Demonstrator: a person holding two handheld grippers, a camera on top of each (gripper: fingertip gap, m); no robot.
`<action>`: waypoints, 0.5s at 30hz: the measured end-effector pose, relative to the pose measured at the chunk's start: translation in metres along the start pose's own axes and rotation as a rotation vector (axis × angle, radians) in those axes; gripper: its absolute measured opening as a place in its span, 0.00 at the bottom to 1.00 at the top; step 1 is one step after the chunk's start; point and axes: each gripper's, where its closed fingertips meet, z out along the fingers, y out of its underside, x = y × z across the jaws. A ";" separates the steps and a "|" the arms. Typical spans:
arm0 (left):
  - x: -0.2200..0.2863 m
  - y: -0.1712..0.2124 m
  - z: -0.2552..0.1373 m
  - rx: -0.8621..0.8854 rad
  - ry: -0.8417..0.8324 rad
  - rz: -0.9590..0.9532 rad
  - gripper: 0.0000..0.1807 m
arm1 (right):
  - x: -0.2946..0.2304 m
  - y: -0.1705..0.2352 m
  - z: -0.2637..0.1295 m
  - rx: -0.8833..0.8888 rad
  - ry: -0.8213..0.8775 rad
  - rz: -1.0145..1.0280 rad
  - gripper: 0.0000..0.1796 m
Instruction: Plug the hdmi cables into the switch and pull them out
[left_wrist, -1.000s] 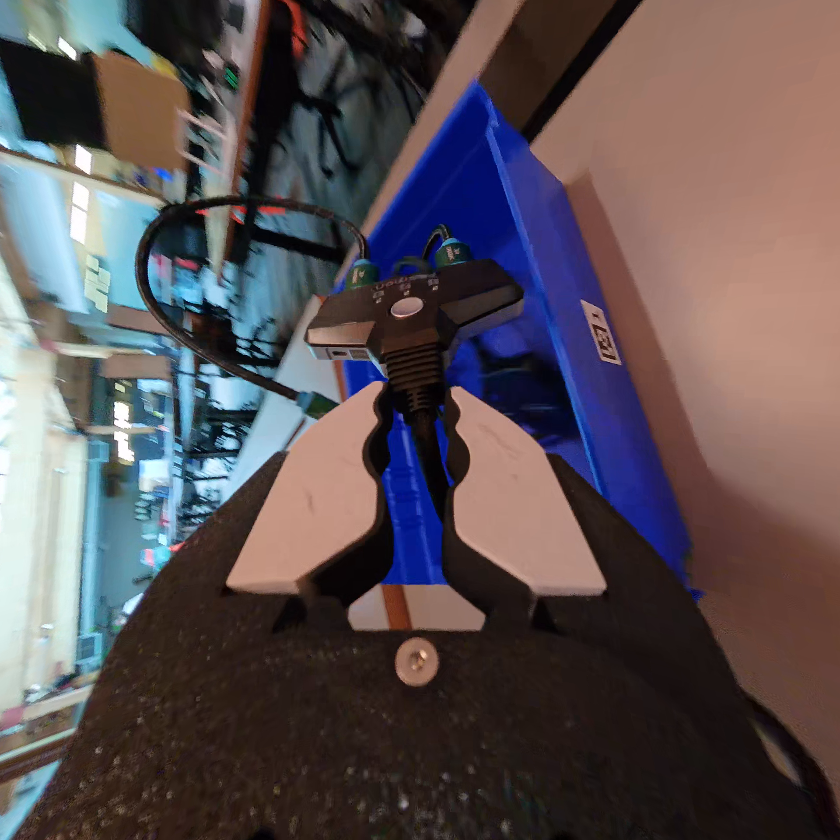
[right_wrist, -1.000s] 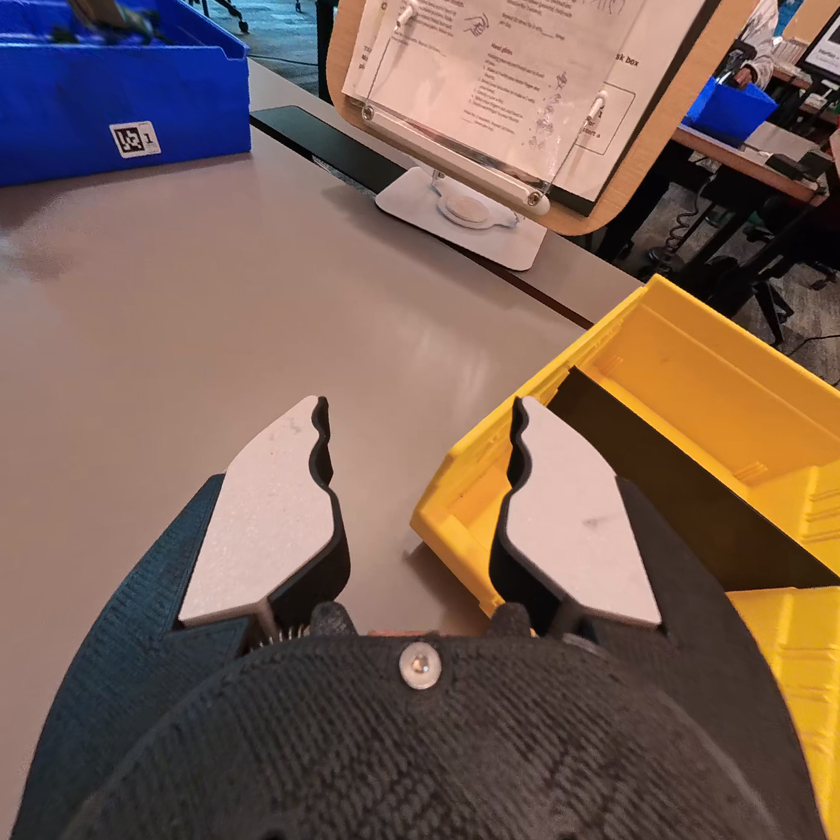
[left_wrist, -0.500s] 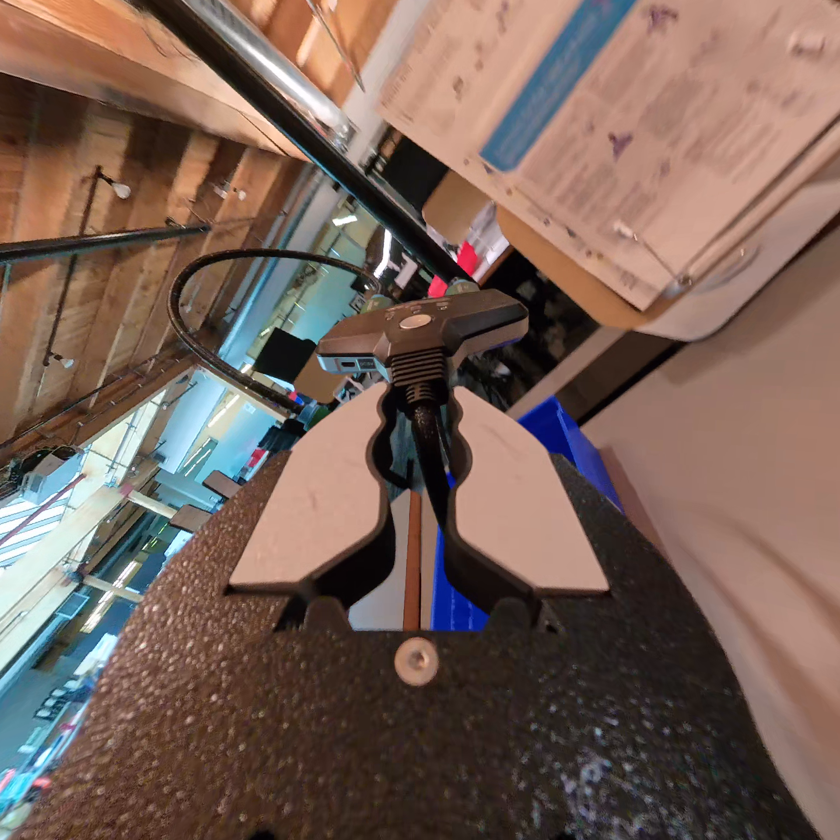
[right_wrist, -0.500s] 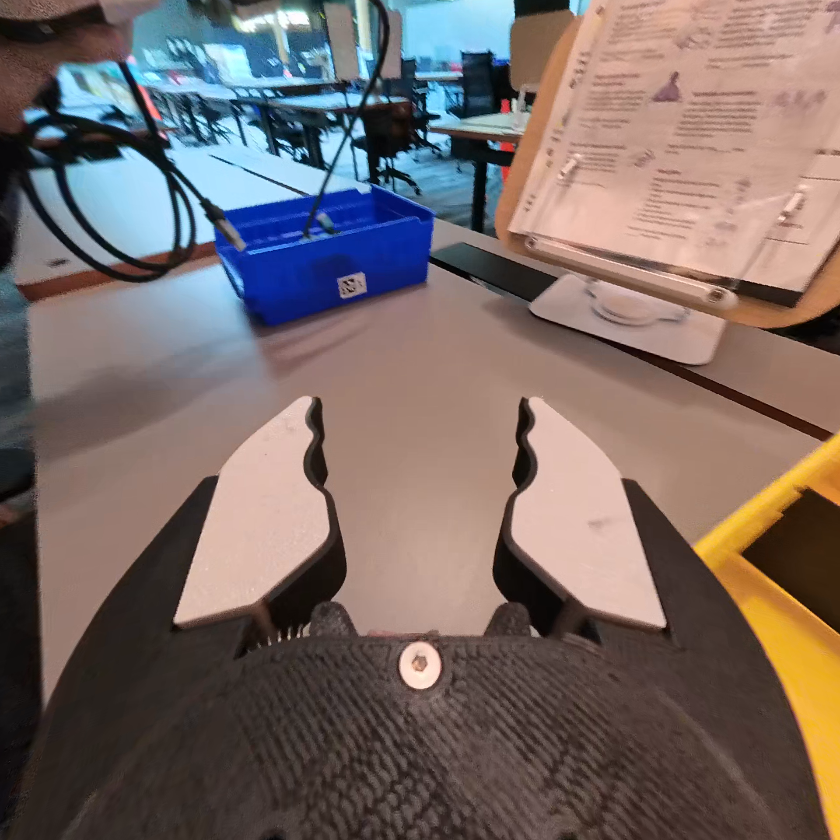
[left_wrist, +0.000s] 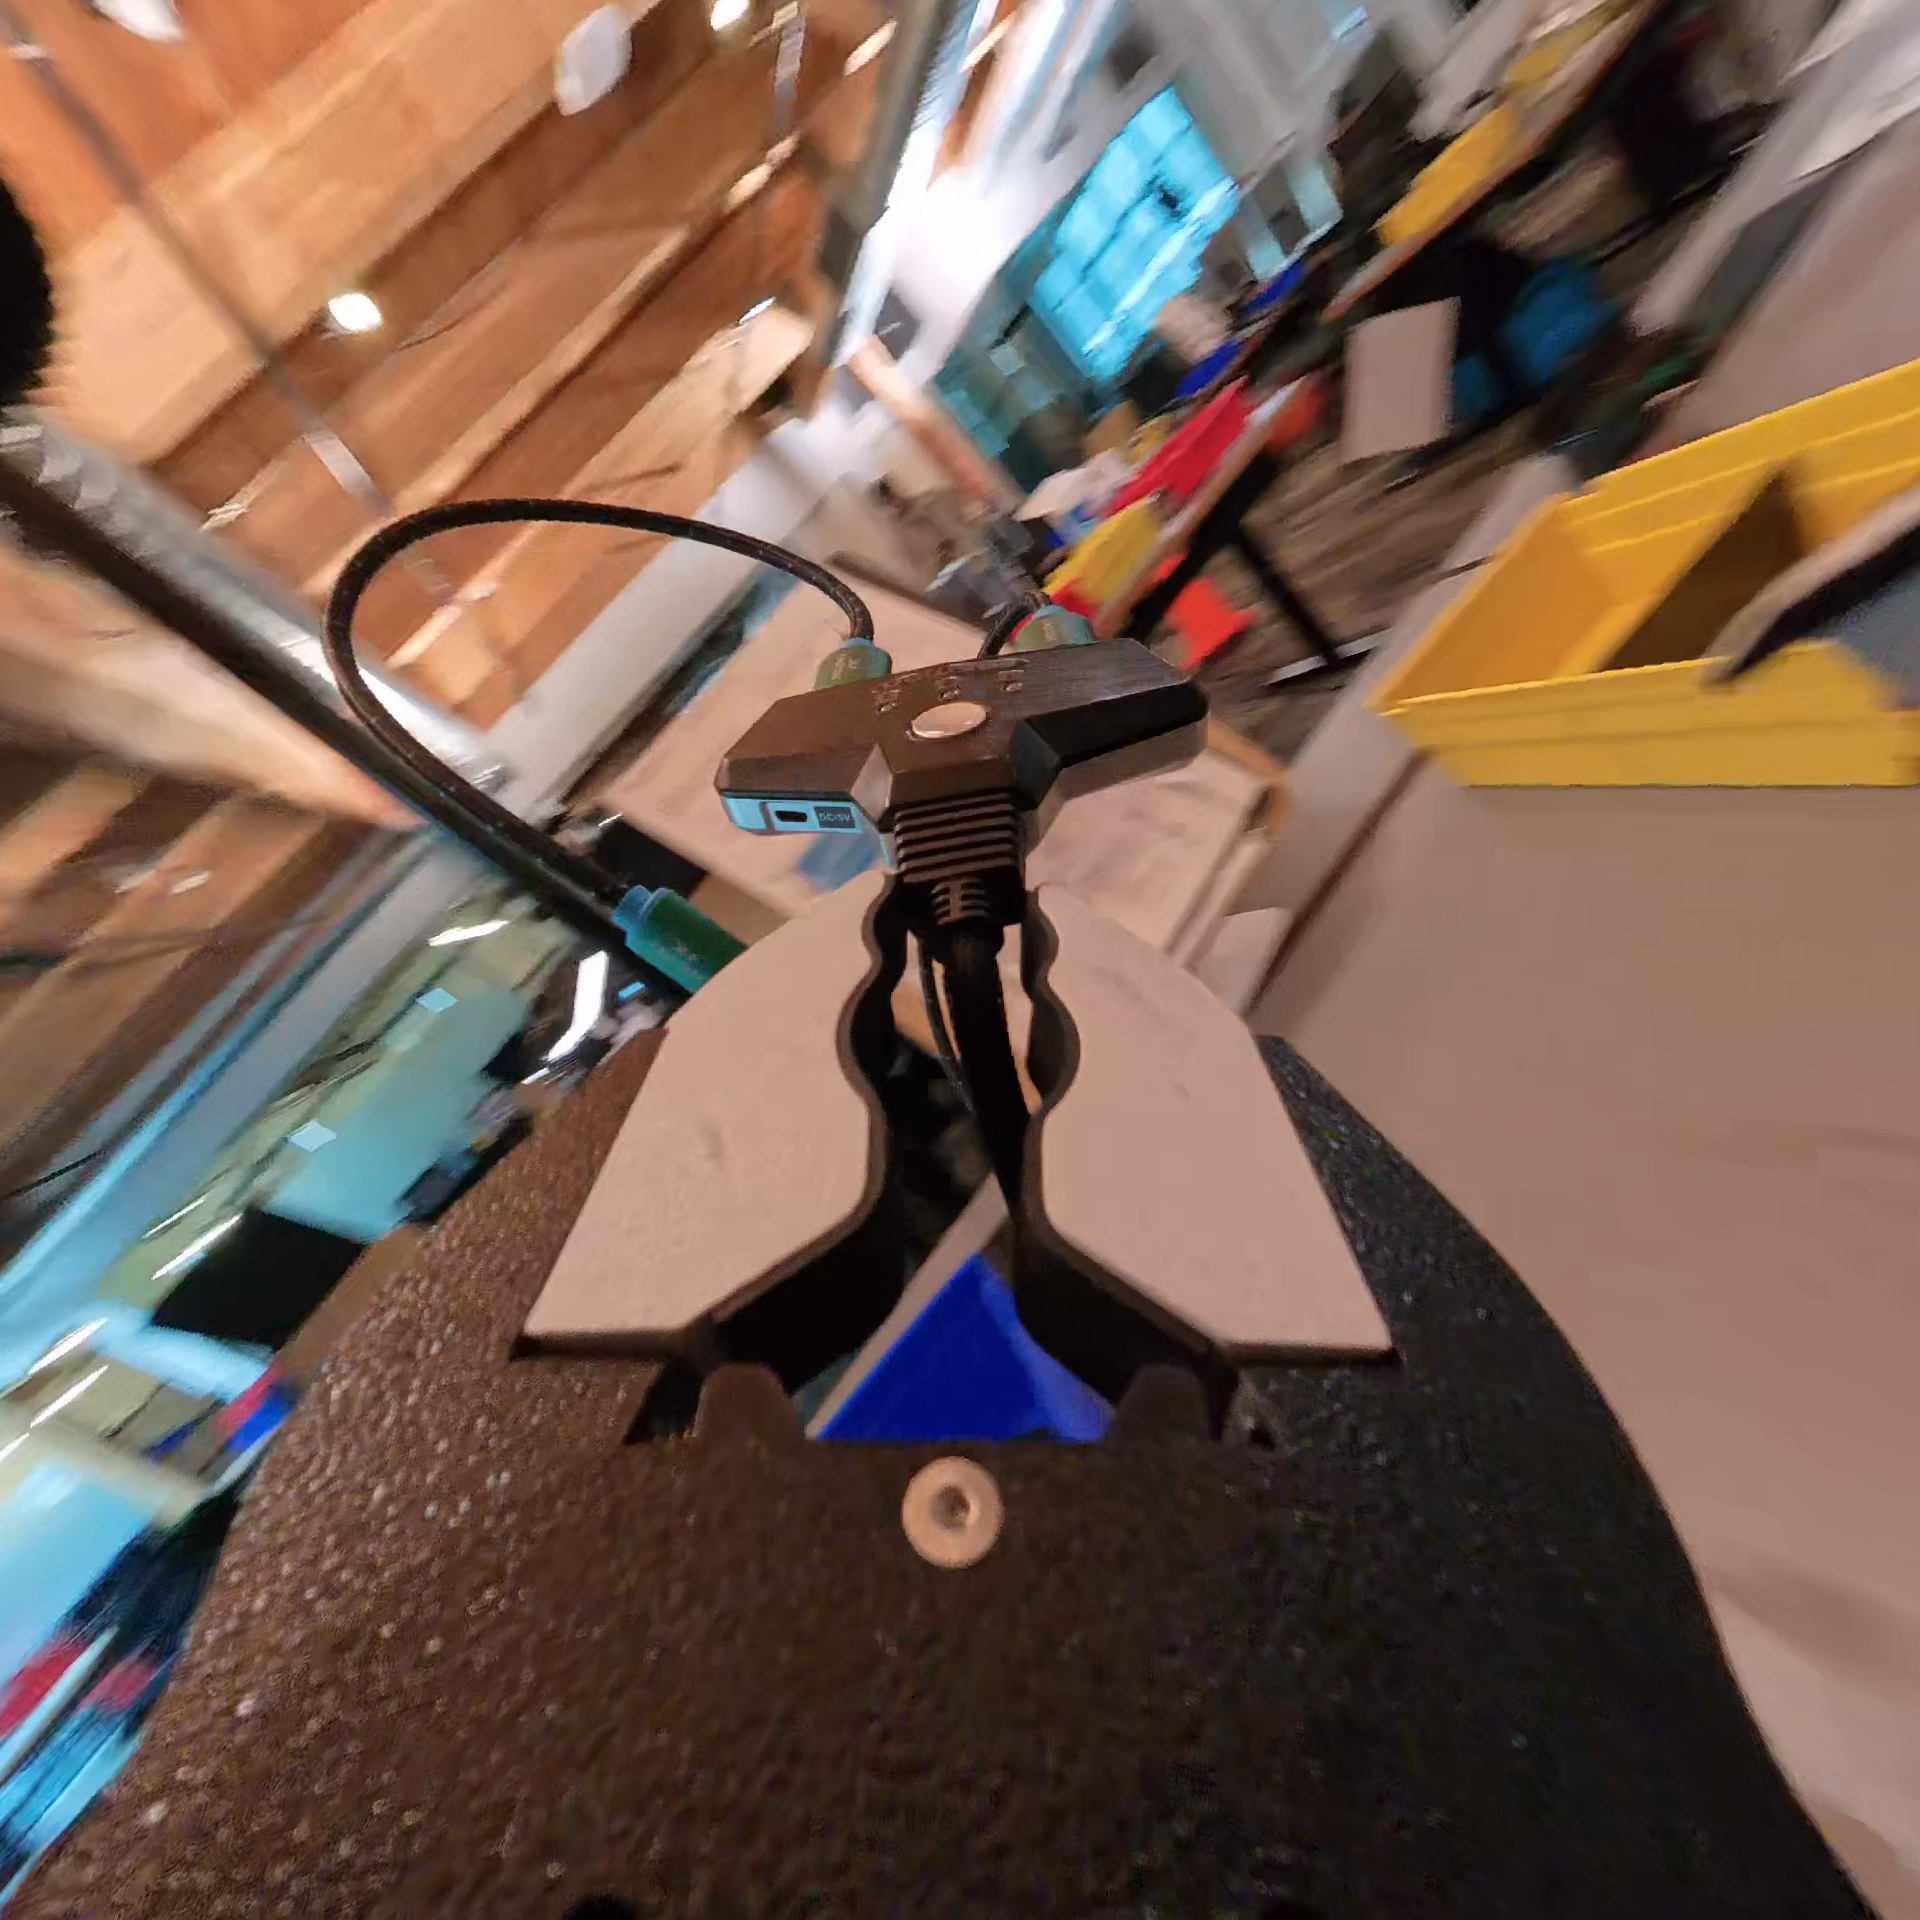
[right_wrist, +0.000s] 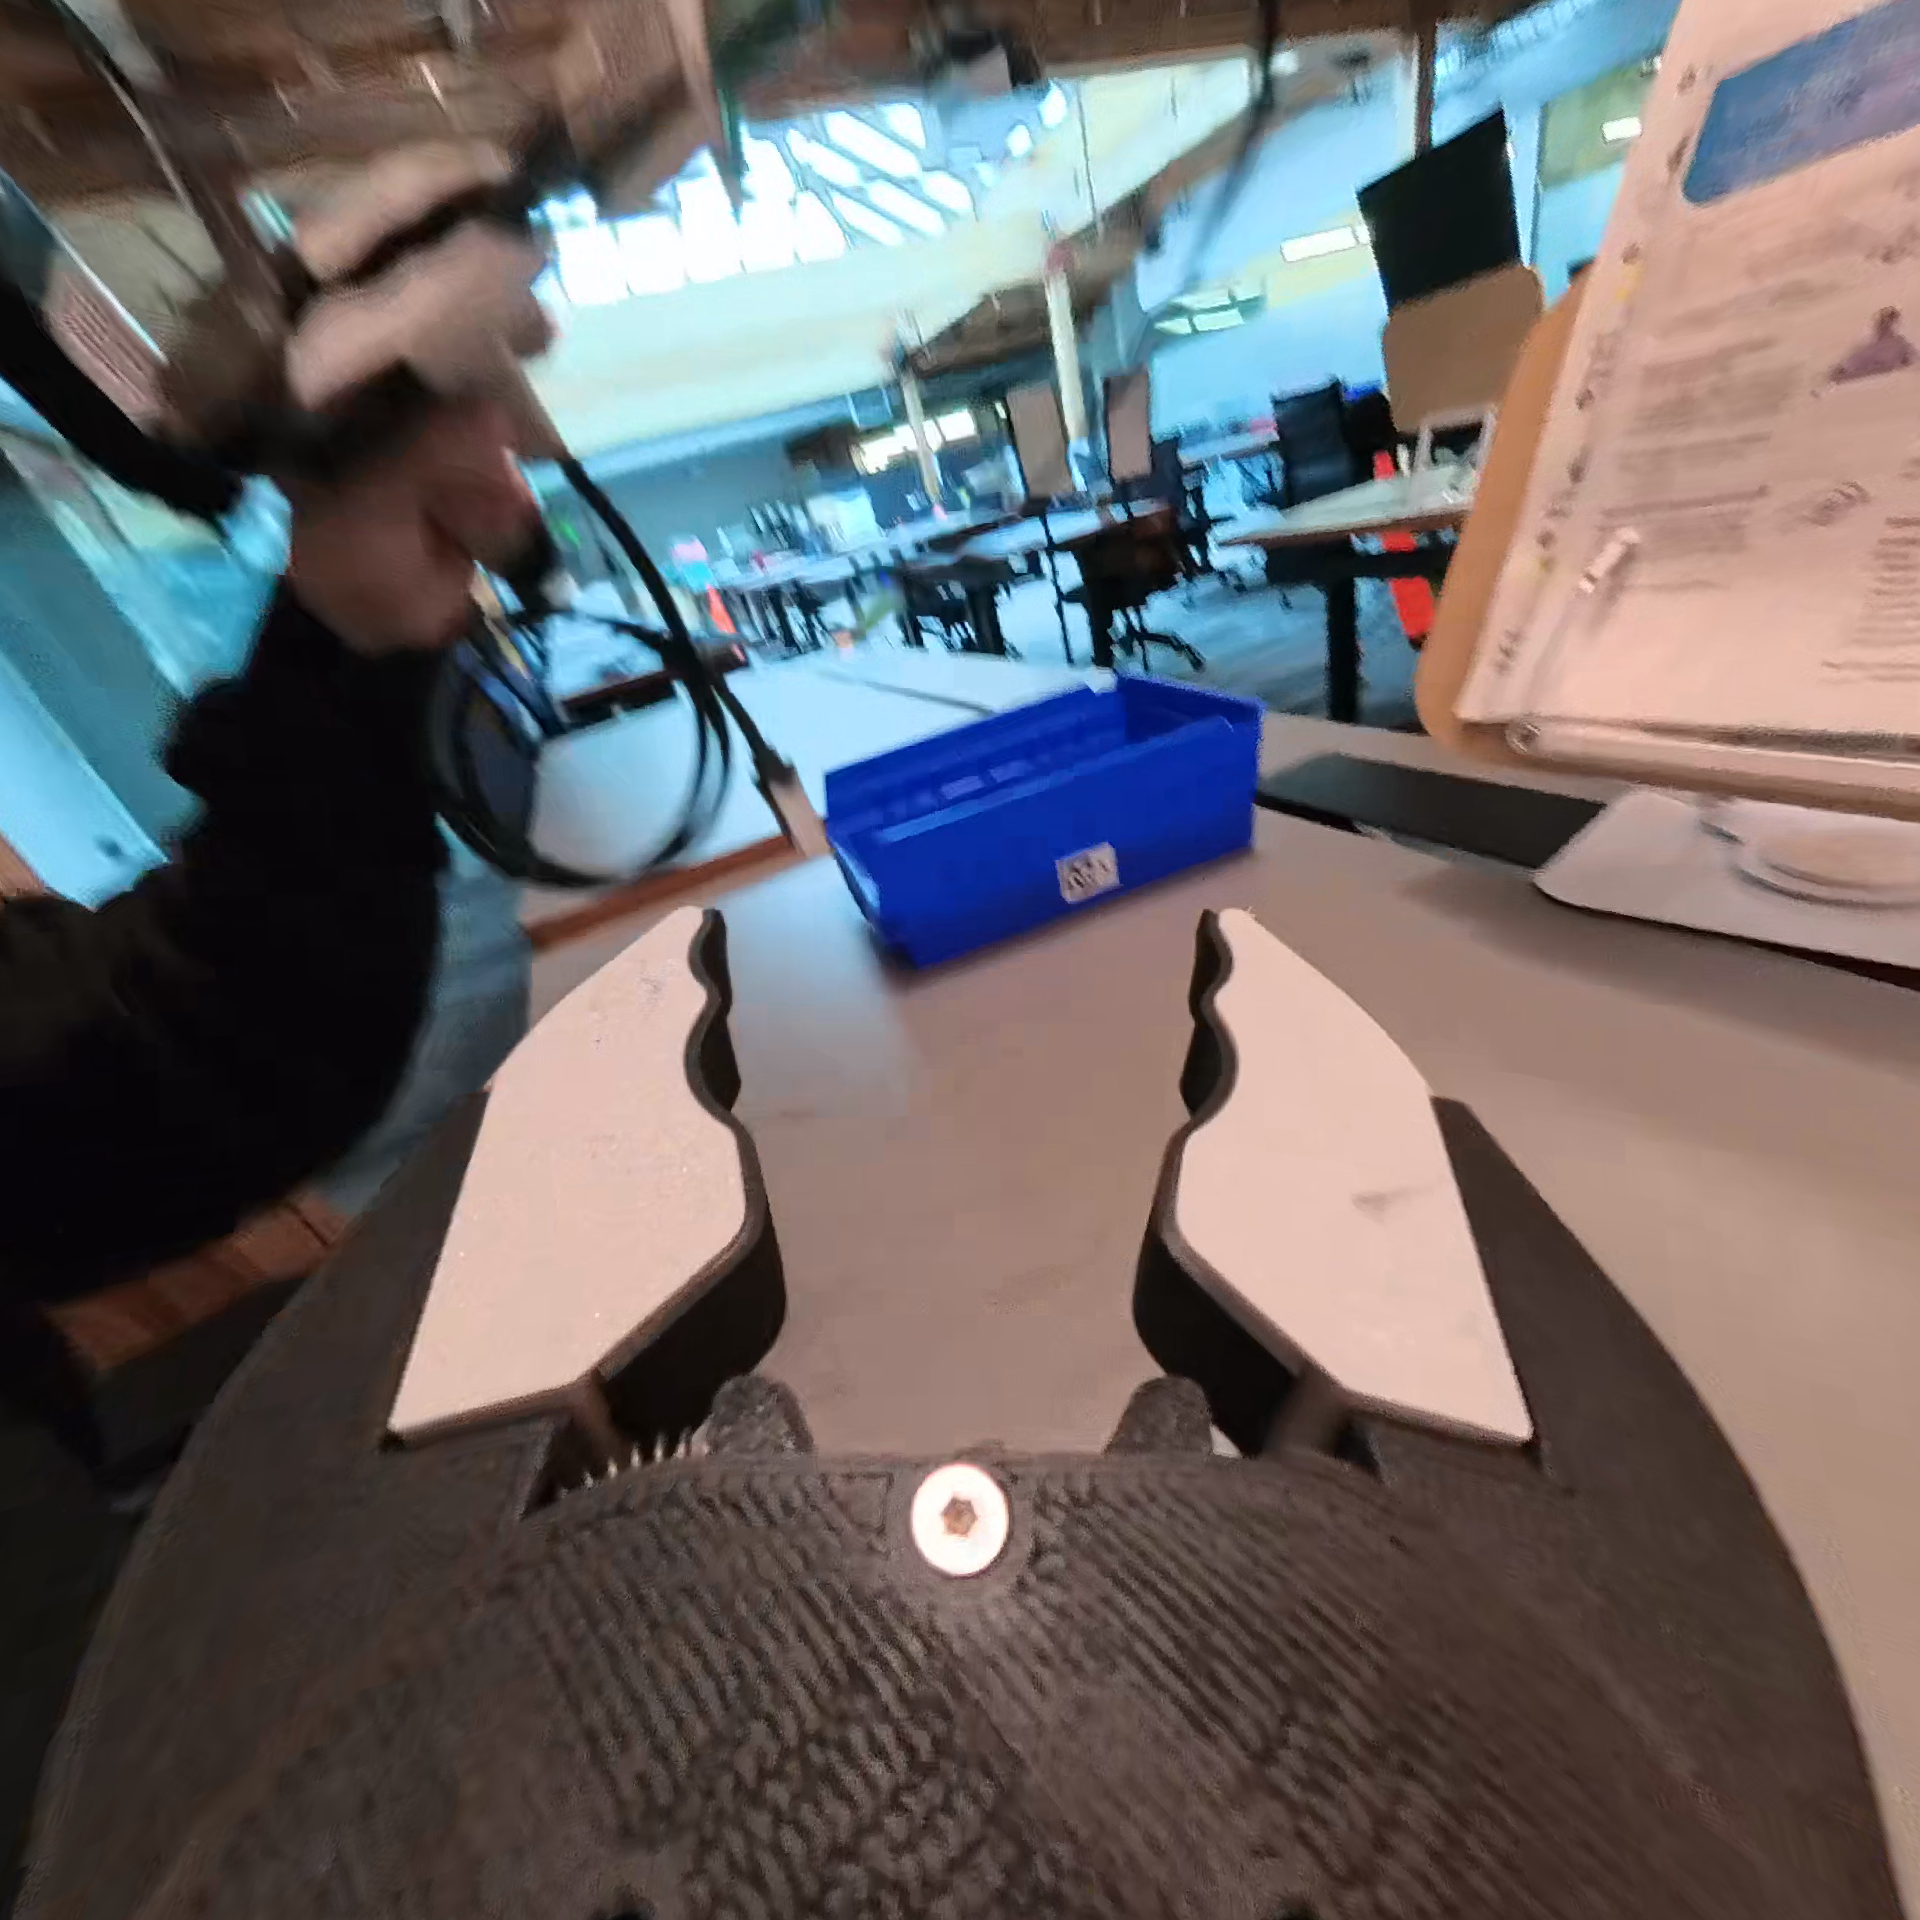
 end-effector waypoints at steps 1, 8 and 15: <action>0.021 0.000 0.002 0.035 0.072 -0.019 0.12 | -0.008 -0.006 0.002 0.039 -0.031 0.036 0.48; 0.156 0.016 0.010 0.282 0.468 -0.151 0.11 | -0.028 0.003 0.024 0.130 -0.241 0.428 0.45; 0.198 0.054 0.017 0.315 0.594 -0.194 0.11 | -0.045 0.028 0.031 0.111 -0.423 0.626 0.30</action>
